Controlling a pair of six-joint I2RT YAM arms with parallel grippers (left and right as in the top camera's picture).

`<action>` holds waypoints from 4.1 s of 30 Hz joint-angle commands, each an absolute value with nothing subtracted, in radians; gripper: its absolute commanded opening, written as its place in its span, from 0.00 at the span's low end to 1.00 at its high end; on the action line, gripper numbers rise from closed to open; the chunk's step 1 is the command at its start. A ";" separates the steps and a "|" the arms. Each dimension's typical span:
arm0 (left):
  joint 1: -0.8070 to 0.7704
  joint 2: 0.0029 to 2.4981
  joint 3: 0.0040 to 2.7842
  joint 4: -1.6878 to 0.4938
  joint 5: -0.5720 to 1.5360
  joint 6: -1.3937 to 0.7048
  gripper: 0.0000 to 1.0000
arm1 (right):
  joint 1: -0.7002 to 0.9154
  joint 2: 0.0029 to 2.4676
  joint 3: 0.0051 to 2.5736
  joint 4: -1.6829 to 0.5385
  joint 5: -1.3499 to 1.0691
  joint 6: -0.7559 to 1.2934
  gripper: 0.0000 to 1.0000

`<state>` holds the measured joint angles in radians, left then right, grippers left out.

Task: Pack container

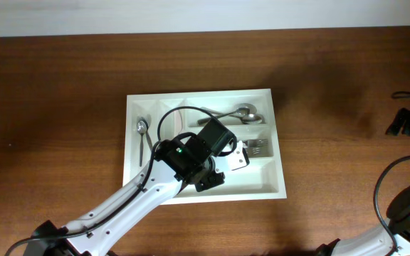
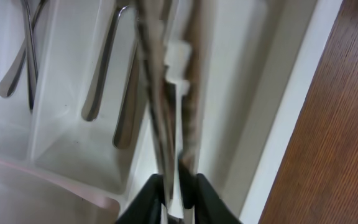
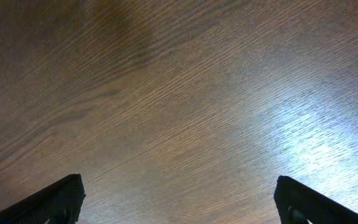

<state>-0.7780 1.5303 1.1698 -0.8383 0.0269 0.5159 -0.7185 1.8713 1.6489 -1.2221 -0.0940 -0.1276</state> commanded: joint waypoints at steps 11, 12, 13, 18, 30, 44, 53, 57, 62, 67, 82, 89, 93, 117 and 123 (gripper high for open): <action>-0.781 1.589 1.147 -0.831 0.038 0.530 0.42 | -0.721 1.875 1.647 -1.221 -0.093 -0.119 0.99; -0.781 1.596 1.147 -0.830 0.038 0.530 0.43 | -0.721 1.875 1.647 -1.221 -0.093 -0.119 0.99; -0.781 1.605 1.147 -0.829 0.038 0.530 0.43 | -0.721 1.875 1.647 -1.221 -0.093 -0.119 0.99; -0.781 1.617 1.147 -0.791 0.037 0.529 0.54 | -0.721 1.875 1.647 -1.221 -0.093 -0.119 0.99; -0.781 1.608 1.381 -0.685 -0.099 0.527 0.96 | -0.721 1.875 1.647 -1.221 -0.093 -0.119 0.99; -0.781 1.375 1.692 -0.849 -0.432 0.223 0.99 | -0.721 1.875 1.647 -1.221 -0.093 -0.119 0.99; -0.781 1.117 1.692 -1.196 -0.461 -0.094 0.99 | -0.721 1.875 1.647 -1.221 -0.093 -0.119 0.99; -0.781 0.999 1.692 -1.232 -0.450 -0.150 0.99 | -0.721 1.875 1.647 -1.221 -0.093 -0.119 0.99; -0.781 0.860 1.692 -1.324 -0.426 -0.169 0.99 | -0.721 1.875 1.647 -1.221 -0.093 -0.119 0.99; -0.781 0.729 1.692 -1.370 -0.347 -0.198 0.99 | -0.721 1.875 1.647 -1.221 -0.093 -0.119 0.99; -0.781 0.502 1.692 -1.560 -0.044 -0.197 0.99 | -0.721 1.875 1.647 -1.221 -0.093 -0.119 0.99; -0.781 0.503 1.692 -1.605 -0.036 -0.197 0.99 | -0.721 1.875 1.647 -1.221 -0.093 -0.119 0.99; -0.781 0.503 1.690 -1.585 -0.020 -0.198 0.99 | -0.721 1.875 1.647 -1.221 -0.093 -0.119 0.99; -0.607 0.502 1.393 -1.256 -0.155 -0.193 0.99 | -0.721 1.875 1.647 -1.221 -0.093 -0.119 0.99; -0.398 0.493 1.354 -1.241 -0.154 -0.193 0.99 | -0.721 1.875 1.647 -1.221 -0.093 -0.119 0.99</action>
